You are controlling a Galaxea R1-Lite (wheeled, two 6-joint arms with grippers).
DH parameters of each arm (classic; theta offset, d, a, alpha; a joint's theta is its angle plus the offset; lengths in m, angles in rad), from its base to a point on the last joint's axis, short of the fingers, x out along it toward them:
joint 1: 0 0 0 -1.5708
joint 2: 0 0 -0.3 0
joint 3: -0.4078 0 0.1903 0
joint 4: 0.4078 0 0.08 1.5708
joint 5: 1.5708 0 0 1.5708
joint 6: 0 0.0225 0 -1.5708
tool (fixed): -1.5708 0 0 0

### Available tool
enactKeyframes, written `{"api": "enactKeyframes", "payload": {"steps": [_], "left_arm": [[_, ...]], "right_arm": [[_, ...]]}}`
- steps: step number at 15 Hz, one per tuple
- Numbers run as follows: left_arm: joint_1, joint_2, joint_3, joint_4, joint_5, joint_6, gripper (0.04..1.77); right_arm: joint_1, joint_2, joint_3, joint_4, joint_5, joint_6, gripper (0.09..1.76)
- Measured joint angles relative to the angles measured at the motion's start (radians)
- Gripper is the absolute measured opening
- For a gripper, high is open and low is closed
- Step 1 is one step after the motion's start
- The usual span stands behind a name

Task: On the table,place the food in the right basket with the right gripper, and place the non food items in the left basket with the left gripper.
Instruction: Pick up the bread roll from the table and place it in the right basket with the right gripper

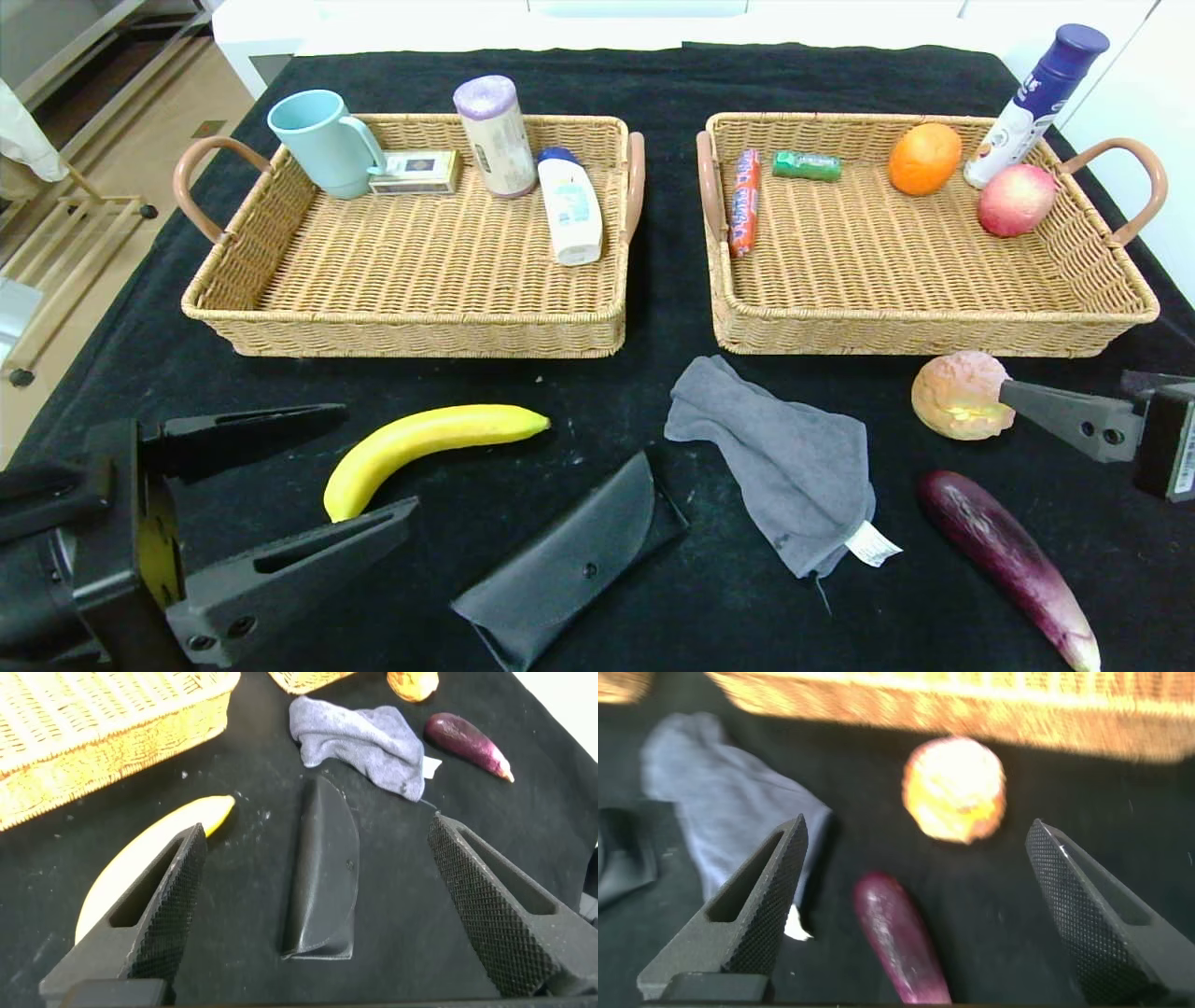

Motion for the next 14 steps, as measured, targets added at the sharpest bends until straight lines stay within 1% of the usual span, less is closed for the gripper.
{"api": "enactKeyframes", "payload": {"steps": [5, 6, 9, 14], "left_arm": [[0.0, -0.015, 0.003, 0.001, 0.0, 0.013, 1.72], [0.0, -0.02, 0.003, 0.001, 0.001, 0.019, 1.72], [0.0, -0.039, 0.001, 0.002, 0.001, 0.021, 1.72], [0.0, -0.063, 0.001, 0.003, 0.0, 0.024, 1.72]], "right_arm": [[-0.024, 0.085, -0.215, 0.322, -0.008, 0.177, 1.71], [-0.026, 0.107, -0.247, 0.346, -0.007, 0.196, 1.71], [-0.035, 0.18, -0.289, 0.357, -0.007, 0.203, 1.71], [-0.08, 0.28, -0.31, 0.353, -0.004, 0.203, 1.71]]}}
